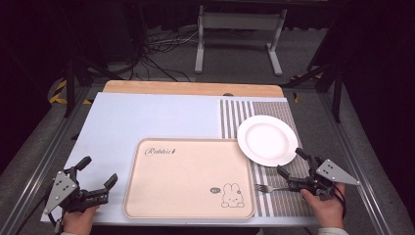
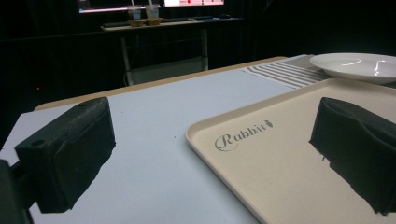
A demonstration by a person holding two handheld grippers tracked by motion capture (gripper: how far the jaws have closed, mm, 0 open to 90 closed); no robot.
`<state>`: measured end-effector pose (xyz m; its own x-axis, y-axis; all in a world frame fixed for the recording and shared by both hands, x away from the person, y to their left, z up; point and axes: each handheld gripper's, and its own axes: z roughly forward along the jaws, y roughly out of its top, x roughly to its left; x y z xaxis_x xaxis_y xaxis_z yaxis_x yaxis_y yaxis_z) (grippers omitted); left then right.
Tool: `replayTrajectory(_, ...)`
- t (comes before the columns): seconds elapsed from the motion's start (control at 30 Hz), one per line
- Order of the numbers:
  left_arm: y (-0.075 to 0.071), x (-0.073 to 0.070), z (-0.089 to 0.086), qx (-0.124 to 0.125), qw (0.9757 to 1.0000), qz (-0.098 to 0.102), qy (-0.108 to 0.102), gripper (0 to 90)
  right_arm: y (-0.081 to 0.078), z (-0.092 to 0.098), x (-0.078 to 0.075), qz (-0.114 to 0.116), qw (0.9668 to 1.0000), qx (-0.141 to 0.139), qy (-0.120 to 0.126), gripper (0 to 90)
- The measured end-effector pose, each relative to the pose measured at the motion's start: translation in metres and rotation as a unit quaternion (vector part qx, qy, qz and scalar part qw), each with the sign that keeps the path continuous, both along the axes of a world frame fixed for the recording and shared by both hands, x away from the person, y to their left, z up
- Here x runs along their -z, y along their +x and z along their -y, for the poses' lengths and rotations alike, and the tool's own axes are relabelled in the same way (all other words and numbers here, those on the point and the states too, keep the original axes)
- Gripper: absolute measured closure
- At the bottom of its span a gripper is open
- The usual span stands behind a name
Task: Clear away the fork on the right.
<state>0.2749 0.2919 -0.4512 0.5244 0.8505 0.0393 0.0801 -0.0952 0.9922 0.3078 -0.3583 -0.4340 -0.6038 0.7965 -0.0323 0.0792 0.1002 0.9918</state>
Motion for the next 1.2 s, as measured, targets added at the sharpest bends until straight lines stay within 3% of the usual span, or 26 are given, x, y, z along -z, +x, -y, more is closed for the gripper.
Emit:
replayTrajectory(0.53,-0.002,-0.002,0.004,0.004,0.9999,0.005,0.012,0.7,0.0,0.0,-0.002,-0.002,1.0,-0.001,-0.003,5.7)
replayTrajectory(0.63,-0.002,-0.002,0.003,0.001,0.9999,0.004,0.011,0.7,0.0,-0.001,-0.004,-0.006,0.9999,-0.001,-0.013,6.0)
replayTrajectory(0.83,-0.003,-0.002,0.004,-0.001,0.9999,0.002,0.011,0.7,0.006,0.0,-0.019,-0.018,0.999,-0.028,-0.029,4.6)
replayTrajectory(0.93,-0.003,-0.002,0.005,-0.001,0.9999,0.001,0.014,0.7,0.012,-0.003,-0.032,-0.036,0.9955,-0.052,-0.071,3.5)
replayTrajectory(1.07,-0.003,-0.002,0.005,-0.002,0.9999,0.002,0.014,0.7,0.015,-0.007,-0.045,-0.048,0.9944,-0.067,-0.066,3.3)
replayTrajectory(1.2,-0.003,-0.002,0.004,0.0,0.9999,0.003,0.014,0.7,0.019,-0.019,-0.059,-0.07,0.9859,-0.092,-0.121,4.3)
